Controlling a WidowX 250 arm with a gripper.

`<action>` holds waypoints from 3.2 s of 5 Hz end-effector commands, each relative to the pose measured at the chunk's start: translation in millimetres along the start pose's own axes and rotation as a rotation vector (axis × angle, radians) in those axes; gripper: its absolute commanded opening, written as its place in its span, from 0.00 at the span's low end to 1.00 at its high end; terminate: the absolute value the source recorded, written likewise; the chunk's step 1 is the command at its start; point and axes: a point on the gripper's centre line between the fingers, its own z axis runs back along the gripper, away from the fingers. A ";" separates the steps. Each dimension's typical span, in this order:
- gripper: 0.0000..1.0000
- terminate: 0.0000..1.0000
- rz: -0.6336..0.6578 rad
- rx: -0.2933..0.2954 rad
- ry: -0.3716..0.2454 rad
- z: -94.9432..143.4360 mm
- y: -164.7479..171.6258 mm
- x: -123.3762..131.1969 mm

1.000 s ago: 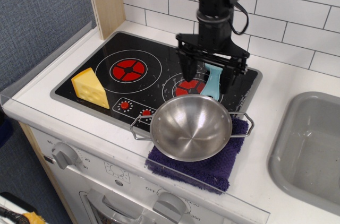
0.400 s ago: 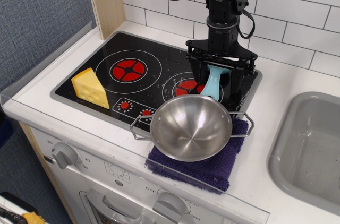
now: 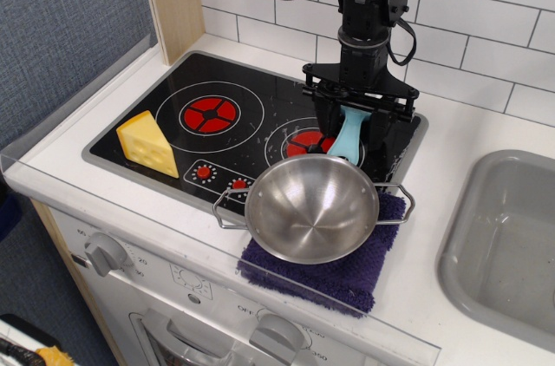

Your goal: Put the brush above the cheese.

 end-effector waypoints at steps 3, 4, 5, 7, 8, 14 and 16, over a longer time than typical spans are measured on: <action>0.00 0.00 -0.020 -0.043 -0.110 57.1 13.7 0.2; 0.00 0.00 -0.005 -0.046 -0.159 80.6 39.0 -0.8; 0.00 0.00 0.027 -0.037 -0.171 88.0 76.5 -3.4; 0.00 0.00 0.045 0.013 -0.141 67.8 138.4 3.5; 0.00 0.00 0.038 0.041 -0.122 57.2 155.7 9.8; 1.00 0.00 -0.072 0.029 -0.098 64.1 174.1 7.3; 1.00 0.00 -0.102 0.013 -0.095 85.3 162.3 -2.3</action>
